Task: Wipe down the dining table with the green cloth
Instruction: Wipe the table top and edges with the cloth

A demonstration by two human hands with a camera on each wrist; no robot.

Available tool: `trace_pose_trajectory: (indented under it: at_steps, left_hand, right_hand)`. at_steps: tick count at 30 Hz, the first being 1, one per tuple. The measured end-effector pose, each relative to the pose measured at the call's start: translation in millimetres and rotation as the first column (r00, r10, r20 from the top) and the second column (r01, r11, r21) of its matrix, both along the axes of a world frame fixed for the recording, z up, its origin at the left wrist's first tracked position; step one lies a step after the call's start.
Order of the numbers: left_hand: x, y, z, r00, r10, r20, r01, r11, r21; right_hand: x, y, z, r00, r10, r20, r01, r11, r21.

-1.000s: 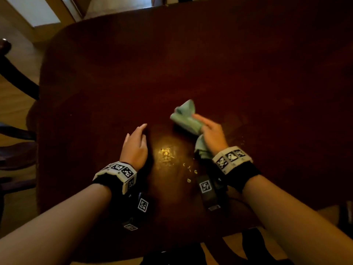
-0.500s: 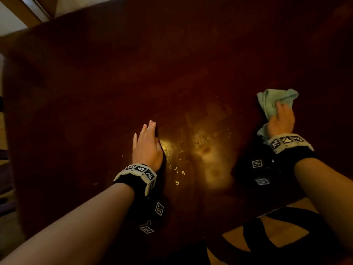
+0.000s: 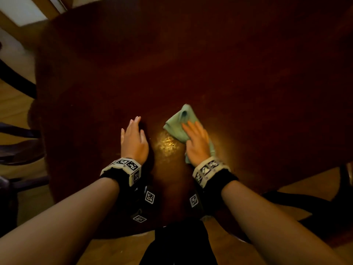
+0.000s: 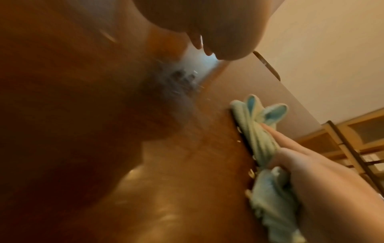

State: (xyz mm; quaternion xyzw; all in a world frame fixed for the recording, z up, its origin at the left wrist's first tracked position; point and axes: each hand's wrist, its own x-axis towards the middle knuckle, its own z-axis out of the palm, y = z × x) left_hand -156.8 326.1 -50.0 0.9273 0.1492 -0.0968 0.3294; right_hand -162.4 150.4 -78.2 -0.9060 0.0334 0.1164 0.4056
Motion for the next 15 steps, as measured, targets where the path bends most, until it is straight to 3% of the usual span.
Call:
trace_pose_trajectory:
  at_steps: [5,7,9,15]
  left_hand:
    - [-21,27,2,0.999,0.030,-0.017,-0.029,1.000,0.011]
    - [-21,33,3,0.999,0.026,-0.027,-0.025,0.999,0.029]
    - [-17,32,5,0.999,-0.006,-0.034,0.007,0.999,0.034]
    - [25,-10,5,0.988,-0.147,-0.037,0.147,0.989,0.005]
  right_hand:
    - [-37,41,8,0.980,0.157,-0.125,-0.140,0.981,0.132]
    - [-29,31,20,0.968,0.126,-0.219,-0.054,0.949,0.309]
    - [-11,9,36,0.963,0.000,-0.269,0.113,0.908,0.404]
    - [69,-85,60,0.897,-0.431,-0.102,0.435,0.814,0.385]
